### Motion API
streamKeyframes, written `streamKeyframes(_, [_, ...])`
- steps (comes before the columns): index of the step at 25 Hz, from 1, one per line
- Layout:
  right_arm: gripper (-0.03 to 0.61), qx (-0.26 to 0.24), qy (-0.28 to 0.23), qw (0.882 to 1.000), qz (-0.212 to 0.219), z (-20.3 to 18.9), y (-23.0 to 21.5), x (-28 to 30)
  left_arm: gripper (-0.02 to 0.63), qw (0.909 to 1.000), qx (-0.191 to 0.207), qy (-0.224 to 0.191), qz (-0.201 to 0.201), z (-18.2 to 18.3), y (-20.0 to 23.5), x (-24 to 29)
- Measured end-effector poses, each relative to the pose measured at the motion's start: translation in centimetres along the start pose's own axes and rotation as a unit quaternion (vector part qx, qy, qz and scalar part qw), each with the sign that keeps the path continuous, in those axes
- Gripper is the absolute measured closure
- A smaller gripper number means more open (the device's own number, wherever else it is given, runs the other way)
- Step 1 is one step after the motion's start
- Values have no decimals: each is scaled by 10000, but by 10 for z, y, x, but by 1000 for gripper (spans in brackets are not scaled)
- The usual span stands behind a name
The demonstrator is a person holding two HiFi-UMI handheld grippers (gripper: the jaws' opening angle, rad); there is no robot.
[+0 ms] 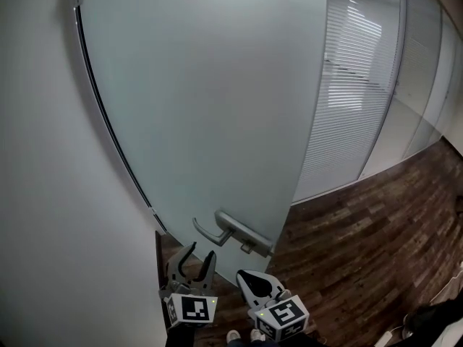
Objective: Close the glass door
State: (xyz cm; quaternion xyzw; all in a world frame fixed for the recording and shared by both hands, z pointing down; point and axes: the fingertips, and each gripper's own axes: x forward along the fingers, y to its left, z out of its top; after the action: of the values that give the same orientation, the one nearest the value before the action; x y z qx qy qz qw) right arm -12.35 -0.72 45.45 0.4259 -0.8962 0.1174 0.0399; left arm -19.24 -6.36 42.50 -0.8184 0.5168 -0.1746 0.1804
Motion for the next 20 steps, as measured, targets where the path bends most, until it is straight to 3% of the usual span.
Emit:
streamKeyframes(2, [588, 13, 16, 10000, -53, 1, -1, 4, 421, 9943, 945, 290, -399, -9, -6, 14])
streamKeyframes(4, [588, 18, 23, 10000, -84, 2, -1, 7, 398, 9806, 1759, 512, -699, -17, -7, 27])
streamKeyframes(11, [588, 41, 49, 9994, -336, 3, -5, 10, 397, 9257, 3435, 757, -1387, -36, -10, 58])
streamKeyframes(13, [588, 29, 28, 9992, -399, 4, -6, 10, 399, 9161, 3669, 733, -1440, -38, -12, 63])
streamKeyframes(17, [588, -4, -22, 9986, -522, 12, -6, 15, 442, 9213, 3461, 740, -1608, -33, -6, 71])
streamKeyframes(20, [588, -4, -7, 9981, -621, 13, -6, 19, 445, 9132, 3454, 1011, -1911, -37, -8, 74])
